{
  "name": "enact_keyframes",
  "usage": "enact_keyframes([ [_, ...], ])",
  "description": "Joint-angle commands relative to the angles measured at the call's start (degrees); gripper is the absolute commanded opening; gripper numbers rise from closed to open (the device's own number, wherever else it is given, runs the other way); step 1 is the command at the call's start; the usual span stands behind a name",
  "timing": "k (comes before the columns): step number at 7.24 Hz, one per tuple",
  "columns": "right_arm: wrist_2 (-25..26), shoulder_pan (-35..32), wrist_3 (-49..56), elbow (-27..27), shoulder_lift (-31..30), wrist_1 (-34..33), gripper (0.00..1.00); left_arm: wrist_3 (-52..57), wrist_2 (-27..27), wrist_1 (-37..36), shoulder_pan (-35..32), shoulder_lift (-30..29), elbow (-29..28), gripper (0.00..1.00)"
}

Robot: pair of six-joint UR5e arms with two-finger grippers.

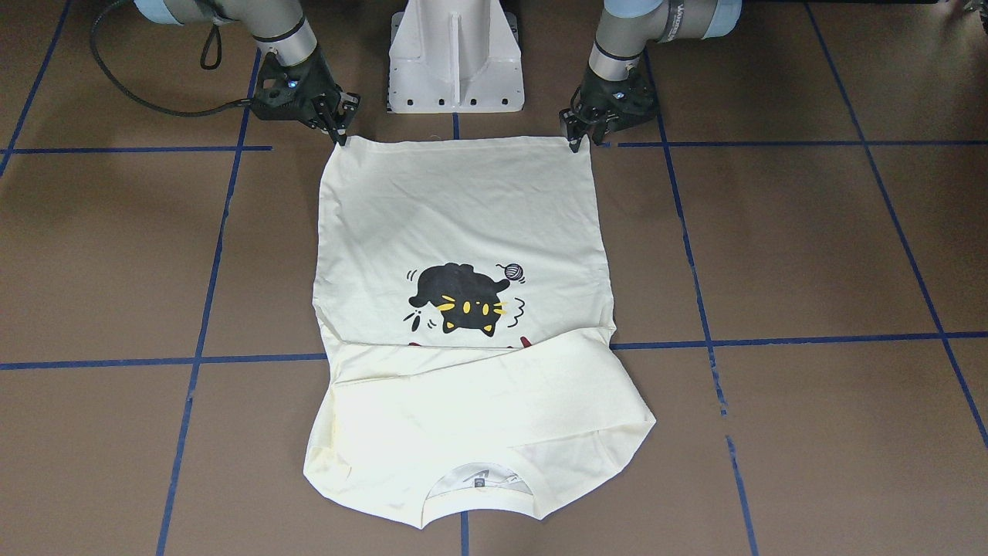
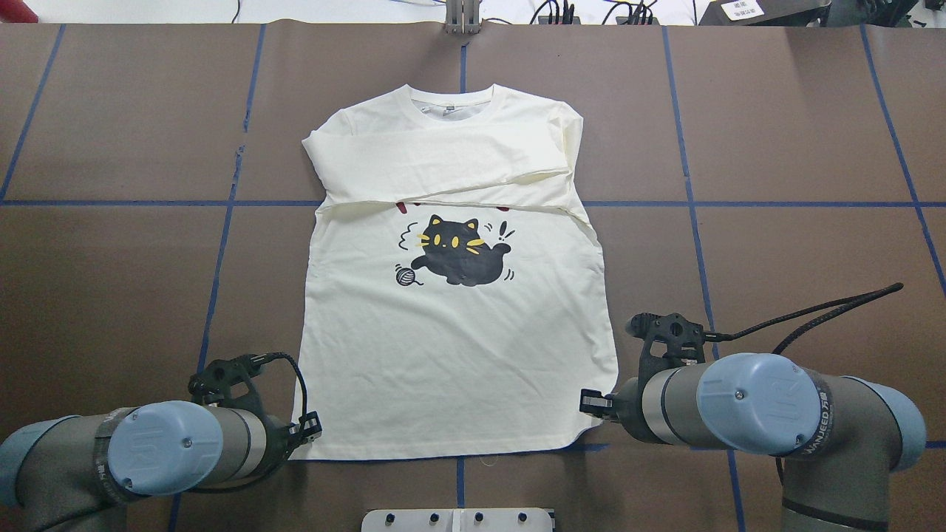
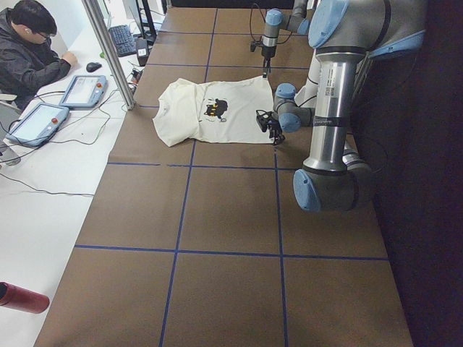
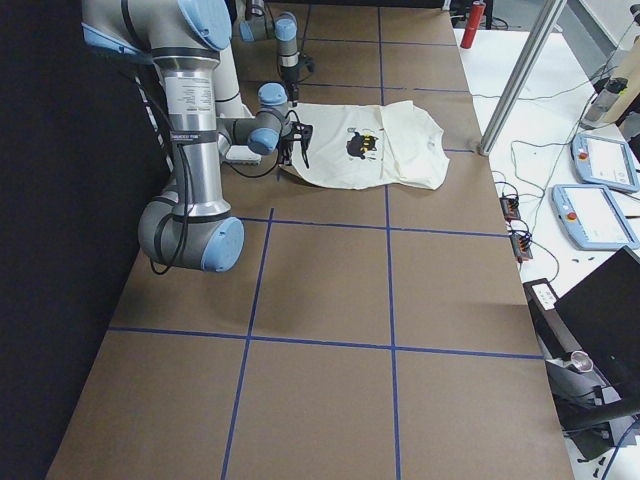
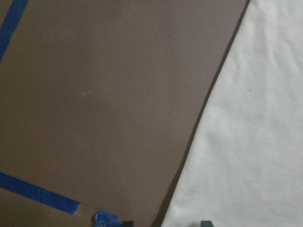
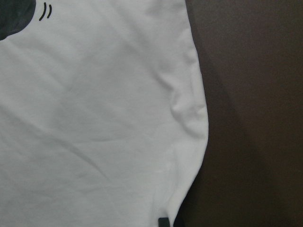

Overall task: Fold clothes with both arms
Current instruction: 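Grasp the hem corners nearest the robot with both grippers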

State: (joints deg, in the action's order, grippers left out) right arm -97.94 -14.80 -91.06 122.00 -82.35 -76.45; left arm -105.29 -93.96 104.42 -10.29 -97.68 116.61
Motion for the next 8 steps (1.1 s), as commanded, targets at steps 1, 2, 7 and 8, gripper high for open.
enact_keyframes([
  [1,-1.29,-0.75,0.0,0.08,0.0,0.07,0.0,0.0,0.0,-0.54,0.09,-0.4,0.02,0.36],
  [2,-1.29,-0.75,0.0,0.08,0.0,0.07,0.0,0.0,0.0,-0.54,0.7,-0.49,0.02,0.35],
  [7,-2.25,-1.63,0.0,0.08,0.0,0.07,0.0,0.18,0.0,-3.0,0.8,-0.58,0.45,0.35],
  [8,-2.35,-1.72,0.0,0.0,0.0,0.07,0.0,0.18,0.0,-3.0,0.8,-0.58,0.46,0.31],
])
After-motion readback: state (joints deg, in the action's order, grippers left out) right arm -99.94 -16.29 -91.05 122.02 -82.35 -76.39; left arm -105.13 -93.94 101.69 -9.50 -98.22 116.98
